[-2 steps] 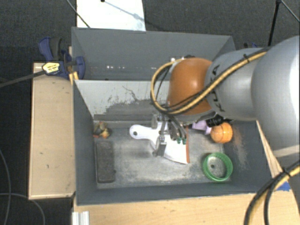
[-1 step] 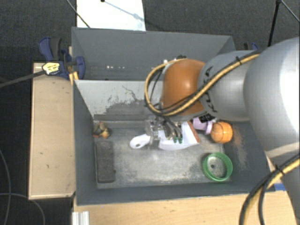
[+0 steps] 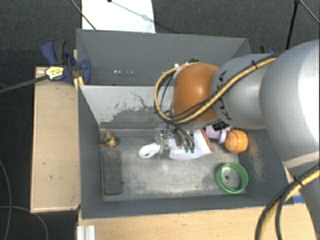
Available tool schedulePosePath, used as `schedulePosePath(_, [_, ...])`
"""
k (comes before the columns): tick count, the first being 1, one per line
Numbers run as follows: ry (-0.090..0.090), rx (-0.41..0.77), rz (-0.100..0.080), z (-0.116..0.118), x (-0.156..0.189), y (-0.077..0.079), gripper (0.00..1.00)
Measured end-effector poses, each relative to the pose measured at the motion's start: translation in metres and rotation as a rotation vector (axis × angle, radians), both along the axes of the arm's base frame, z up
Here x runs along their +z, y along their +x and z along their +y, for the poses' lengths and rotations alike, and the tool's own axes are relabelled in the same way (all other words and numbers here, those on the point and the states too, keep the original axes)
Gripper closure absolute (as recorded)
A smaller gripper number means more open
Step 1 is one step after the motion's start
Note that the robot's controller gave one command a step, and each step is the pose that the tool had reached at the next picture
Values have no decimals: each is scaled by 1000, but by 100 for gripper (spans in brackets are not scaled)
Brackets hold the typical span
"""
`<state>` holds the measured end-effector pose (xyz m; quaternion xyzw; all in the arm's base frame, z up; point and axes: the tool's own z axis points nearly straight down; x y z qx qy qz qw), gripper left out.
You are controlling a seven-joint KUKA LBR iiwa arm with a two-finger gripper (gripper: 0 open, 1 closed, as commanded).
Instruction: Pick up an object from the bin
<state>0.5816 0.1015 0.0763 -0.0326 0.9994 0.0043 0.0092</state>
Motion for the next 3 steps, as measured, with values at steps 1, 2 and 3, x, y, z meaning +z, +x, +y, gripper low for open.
schedulePosePath(1, [-9, 44, 15, -12, 120, 4, 100])
schedulePosePath(2, [-8, 43, 15, -12, 119, 4, 100])
schedulePosePath(3, [-9, 39, 27, -14, 131, 1, 100])
